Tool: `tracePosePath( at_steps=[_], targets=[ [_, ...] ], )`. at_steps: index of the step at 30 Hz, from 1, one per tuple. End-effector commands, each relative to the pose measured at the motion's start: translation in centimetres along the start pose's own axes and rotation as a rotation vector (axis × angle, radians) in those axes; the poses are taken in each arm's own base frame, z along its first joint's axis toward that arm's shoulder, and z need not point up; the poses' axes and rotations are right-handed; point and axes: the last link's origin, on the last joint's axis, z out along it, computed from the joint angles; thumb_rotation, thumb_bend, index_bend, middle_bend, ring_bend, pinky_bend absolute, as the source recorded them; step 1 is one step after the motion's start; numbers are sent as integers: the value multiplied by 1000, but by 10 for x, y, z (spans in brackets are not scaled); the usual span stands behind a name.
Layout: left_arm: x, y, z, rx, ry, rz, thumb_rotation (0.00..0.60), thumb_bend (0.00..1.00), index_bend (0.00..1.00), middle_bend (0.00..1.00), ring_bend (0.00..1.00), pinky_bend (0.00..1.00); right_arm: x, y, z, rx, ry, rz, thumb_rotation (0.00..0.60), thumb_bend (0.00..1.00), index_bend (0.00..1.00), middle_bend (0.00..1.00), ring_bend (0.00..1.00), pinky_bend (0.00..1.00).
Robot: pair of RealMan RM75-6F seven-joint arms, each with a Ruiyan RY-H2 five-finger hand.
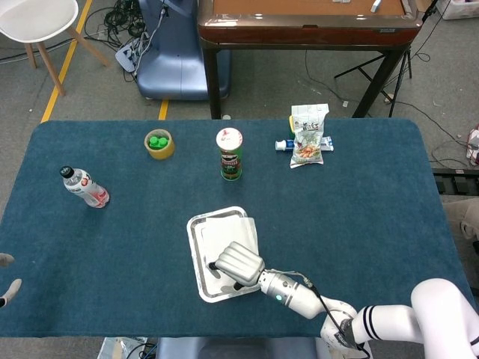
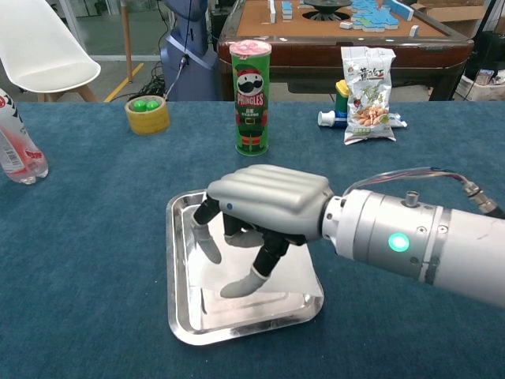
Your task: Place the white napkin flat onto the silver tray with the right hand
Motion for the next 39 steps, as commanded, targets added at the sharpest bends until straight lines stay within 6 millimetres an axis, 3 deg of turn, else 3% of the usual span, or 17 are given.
tracePosePath(
  at_steps=[1, 10, 18, 20, 27, 30, 32, 39],
  targets=[
    [0, 0, 0, 0, -1, -1, 600, 215, 438, 487, 376, 539, 0, 0, 0, -2, 5, 2, 600, 9, 557, 1000, 1000, 1000],
    [-1, 1, -1, 0, -4, 0, 600, 215, 438, 487, 376, 539, 4, 6, -5, -17, 23, -4, 600, 0, 528, 1000, 1000, 1000],
    [-2, 1, 0, -2, -9, 2, 600, 215, 438, 487, 376, 539, 7, 29, -18, -97, -19, -61, 600, 29, 527, 1000, 1000, 1000],
    [-3, 2, 0, -2, -11, 3, 600, 215, 438, 487, 377, 539, 6, 33, -20, -116, -41, -70, 600, 140, 527, 1000, 1000, 1000],
    [-4, 2, 0, -4, -13, 4, 600, 214, 438, 487, 377, 539, 3, 42, -24, -160, -102, -100, 600, 784, 527, 1000, 1000, 1000],
    [-3, 1, 0, -2, -11, 3, 600, 215, 438, 487, 376, 539, 0, 45, -23, -178, -132, -107, 600, 951, 518, 1000, 1000, 1000],
    [-3, 1, 0, -3, -11, 3, 600, 215, 438, 487, 376, 539, -3, 46, -23, -187, -151, -116, 600, 996, 498, 1000, 1000, 1000],
    [-3, 1, 0, -3, -13, 3, 600, 215, 438, 487, 376, 539, -11, 48, -16, -220, -197, -121, 600, 1000, 444, 1000, 1000, 1000]
  ],
)
